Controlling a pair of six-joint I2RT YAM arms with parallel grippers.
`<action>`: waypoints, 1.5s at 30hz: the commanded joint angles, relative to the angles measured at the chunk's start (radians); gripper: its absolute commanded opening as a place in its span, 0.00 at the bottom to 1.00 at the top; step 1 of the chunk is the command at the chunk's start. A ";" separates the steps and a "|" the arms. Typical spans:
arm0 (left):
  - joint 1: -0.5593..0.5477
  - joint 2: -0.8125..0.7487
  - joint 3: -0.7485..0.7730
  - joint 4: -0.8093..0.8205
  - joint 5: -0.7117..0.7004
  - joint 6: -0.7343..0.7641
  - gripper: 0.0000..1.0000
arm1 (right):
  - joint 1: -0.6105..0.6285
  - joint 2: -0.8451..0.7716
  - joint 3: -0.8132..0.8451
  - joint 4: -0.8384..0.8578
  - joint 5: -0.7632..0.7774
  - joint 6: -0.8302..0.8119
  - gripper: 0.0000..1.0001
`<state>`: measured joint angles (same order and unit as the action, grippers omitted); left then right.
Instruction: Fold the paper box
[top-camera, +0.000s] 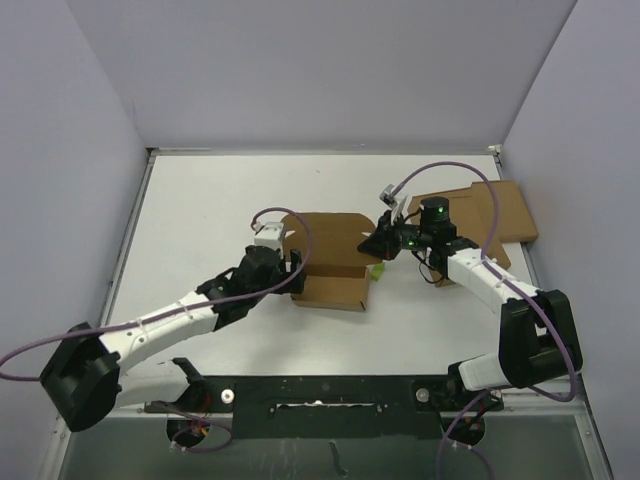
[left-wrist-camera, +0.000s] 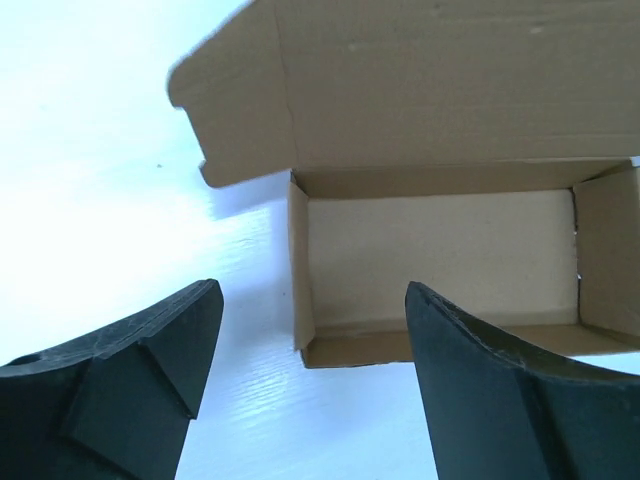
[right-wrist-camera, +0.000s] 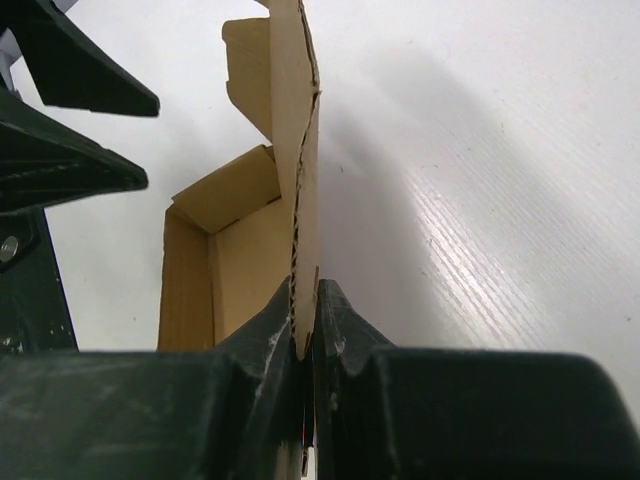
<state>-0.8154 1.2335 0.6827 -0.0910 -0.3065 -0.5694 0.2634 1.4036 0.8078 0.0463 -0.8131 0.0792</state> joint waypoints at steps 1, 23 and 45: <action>0.024 -0.181 -0.079 0.123 0.008 0.137 0.79 | -0.008 0.017 0.049 -0.007 -0.079 -0.043 0.00; 0.415 -0.496 -0.149 0.105 0.780 0.265 0.92 | -0.079 -0.080 0.077 -0.108 -0.512 -0.341 0.00; 0.415 -0.474 -0.177 0.242 0.870 0.233 0.59 | -0.070 -0.078 0.133 -0.254 -0.635 -0.442 0.00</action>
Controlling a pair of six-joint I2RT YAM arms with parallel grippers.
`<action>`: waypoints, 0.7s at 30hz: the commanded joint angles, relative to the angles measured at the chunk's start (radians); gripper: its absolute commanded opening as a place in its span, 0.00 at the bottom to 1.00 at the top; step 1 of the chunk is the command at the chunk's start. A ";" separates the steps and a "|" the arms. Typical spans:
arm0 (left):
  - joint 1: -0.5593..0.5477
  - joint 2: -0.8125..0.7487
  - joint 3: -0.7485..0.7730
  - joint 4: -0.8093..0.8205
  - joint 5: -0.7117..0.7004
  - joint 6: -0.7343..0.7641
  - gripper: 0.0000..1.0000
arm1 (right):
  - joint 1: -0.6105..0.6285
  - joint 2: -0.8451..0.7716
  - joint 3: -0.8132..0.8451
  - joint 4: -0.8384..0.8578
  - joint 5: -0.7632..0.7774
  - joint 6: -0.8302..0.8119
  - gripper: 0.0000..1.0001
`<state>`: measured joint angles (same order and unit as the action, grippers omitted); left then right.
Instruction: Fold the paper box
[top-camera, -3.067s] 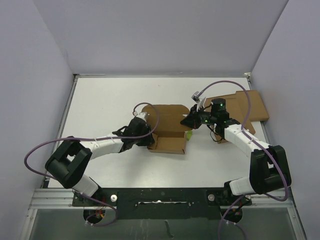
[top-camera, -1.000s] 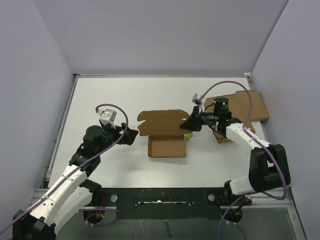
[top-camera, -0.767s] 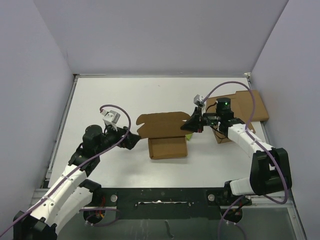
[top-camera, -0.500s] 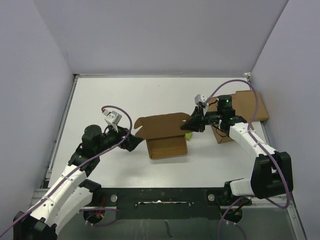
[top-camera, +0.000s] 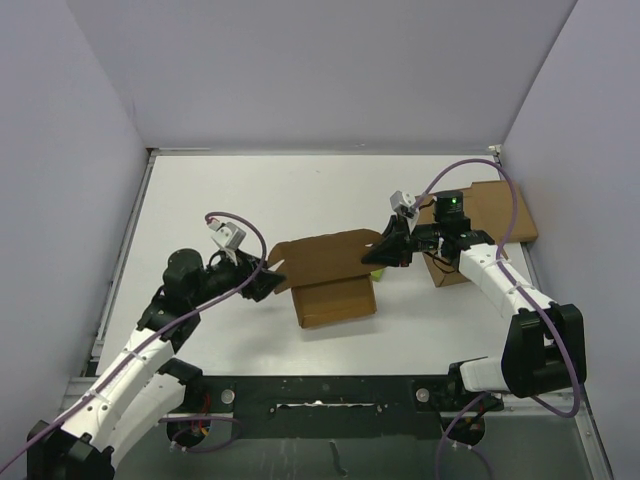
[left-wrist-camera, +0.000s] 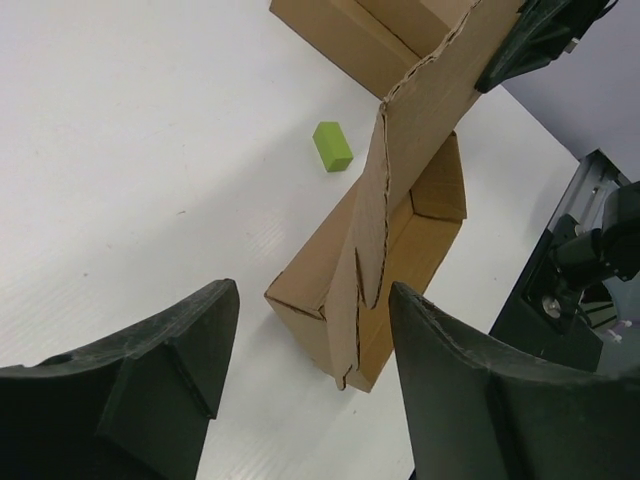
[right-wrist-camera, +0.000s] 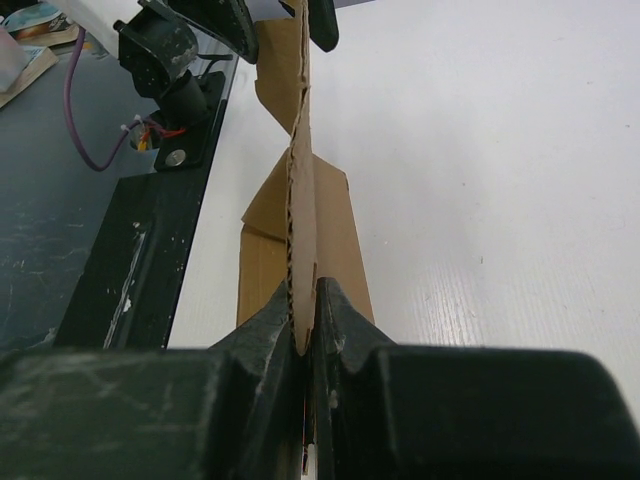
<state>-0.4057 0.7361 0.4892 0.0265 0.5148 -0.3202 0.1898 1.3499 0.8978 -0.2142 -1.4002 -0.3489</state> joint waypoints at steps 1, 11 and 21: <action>0.005 0.032 0.012 0.143 0.055 -0.024 0.56 | 0.004 -0.022 0.041 0.011 -0.047 -0.009 0.00; 0.005 0.146 0.028 0.219 0.125 -0.046 0.13 | 0.009 -0.004 0.032 0.060 -0.032 0.055 0.00; 0.005 0.152 0.122 0.071 0.069 0.115 0.00 | 0.003 0.008 0.044 0.041 0.042 0.074 0.24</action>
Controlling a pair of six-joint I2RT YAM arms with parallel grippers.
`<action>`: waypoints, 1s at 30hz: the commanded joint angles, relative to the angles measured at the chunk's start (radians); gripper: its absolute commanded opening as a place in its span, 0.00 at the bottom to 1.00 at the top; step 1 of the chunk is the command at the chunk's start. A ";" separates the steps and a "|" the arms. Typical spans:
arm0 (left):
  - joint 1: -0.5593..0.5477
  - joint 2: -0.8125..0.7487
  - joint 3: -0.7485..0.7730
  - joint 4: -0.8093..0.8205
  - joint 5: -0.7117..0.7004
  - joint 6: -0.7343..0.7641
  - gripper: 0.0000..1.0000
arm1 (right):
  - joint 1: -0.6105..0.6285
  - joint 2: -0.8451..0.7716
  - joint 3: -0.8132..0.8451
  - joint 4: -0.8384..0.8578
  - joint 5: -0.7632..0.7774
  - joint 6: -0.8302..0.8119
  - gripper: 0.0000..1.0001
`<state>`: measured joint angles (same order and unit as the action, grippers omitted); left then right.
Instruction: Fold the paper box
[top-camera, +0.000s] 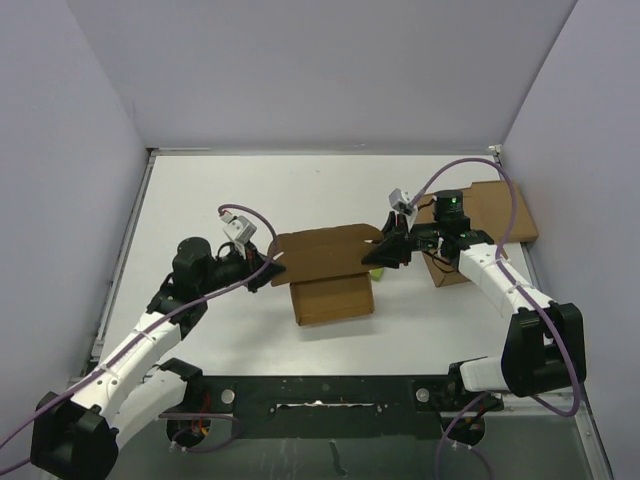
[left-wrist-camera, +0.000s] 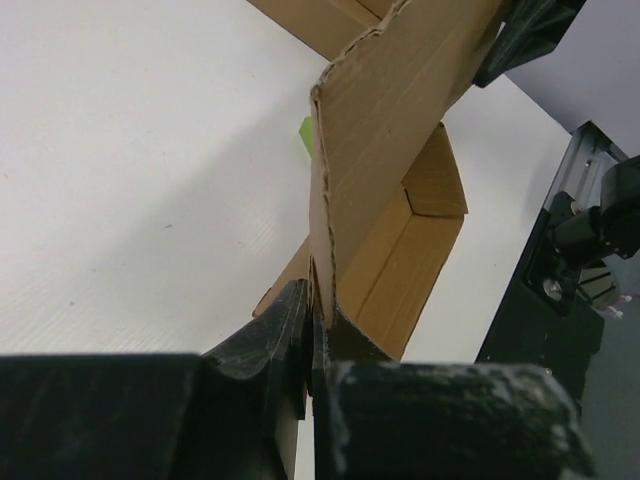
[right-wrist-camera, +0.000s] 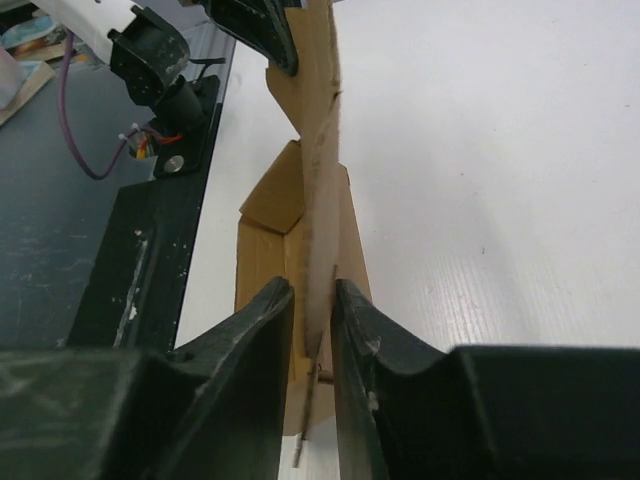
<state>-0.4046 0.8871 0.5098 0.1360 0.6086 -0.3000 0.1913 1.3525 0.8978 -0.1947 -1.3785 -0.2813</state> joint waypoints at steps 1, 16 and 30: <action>0.004 0.002 0.114 -0.064 -0.041 0.112 0.00 | -0.003 0.007 0.052 0.006 0.027 0.000 0.28; 0.141 0.042 0.152 -0.188 0.029 0.188 0.00 | -0.101 0.072 0.212 -0.405 0.362 -0.355 0.56; 0.198 0.048 0.135 -0.220 0.063 0.174 0.00 | -0.025 0.194 0.151 -0.650 0.476 -1.069 0.96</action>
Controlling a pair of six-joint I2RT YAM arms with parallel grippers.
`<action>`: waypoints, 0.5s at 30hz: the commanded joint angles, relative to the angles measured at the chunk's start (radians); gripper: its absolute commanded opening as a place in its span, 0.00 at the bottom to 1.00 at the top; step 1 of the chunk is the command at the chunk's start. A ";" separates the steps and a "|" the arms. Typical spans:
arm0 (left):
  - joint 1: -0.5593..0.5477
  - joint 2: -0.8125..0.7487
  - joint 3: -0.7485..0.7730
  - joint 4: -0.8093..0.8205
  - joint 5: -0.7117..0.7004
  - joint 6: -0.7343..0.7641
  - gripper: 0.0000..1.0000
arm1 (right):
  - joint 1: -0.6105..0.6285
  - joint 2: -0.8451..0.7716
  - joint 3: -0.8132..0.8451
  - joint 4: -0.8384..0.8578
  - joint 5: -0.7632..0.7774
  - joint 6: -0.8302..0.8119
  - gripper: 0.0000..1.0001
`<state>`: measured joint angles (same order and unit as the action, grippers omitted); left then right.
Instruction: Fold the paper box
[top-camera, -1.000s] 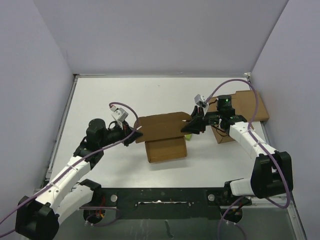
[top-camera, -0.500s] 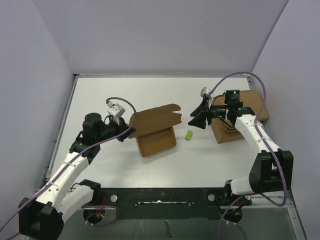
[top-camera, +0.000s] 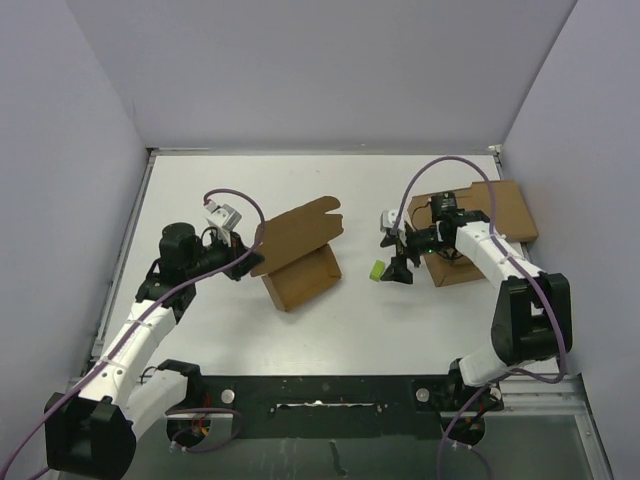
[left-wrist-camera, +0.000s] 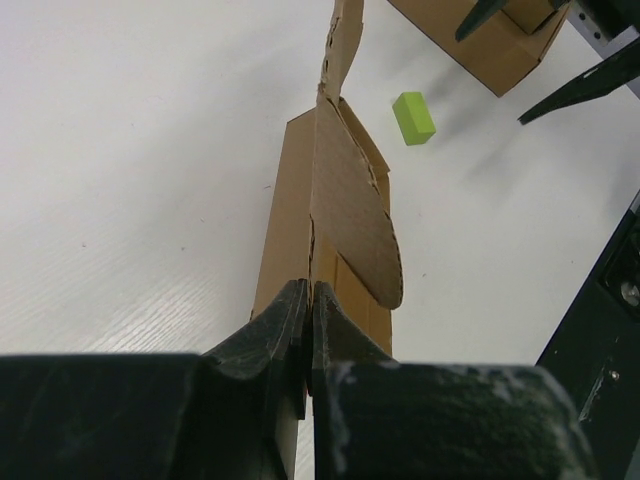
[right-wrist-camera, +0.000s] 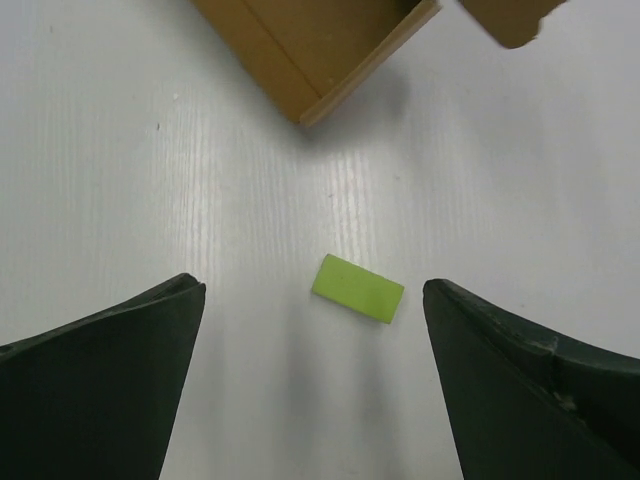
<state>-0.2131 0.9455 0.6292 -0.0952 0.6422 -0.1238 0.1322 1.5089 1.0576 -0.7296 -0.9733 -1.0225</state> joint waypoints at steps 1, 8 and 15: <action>0.006 -0.007 0.015 0.012 0.030 -0.002 0.00 | 0.052 0.045 -0.007 -0.136 0.097 -0.390 0.98; 0.007 0.002 0.014 0.011 0.032 -0.011 0.00 | 0.110 0.053 -0.011 -0.156 0.193 -0.745 0.99; 0.008 0.010 0.015 0.007 0.031 -0.014 0.00 | 0.150 0.201 0.120 -0.205 0.296 -0.774 0.95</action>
<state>-0.2127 0.9482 0.6292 -0.1101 0.6491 -0.1307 0.2588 1.6615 1.0996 -0.9184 -0.7414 -1.7218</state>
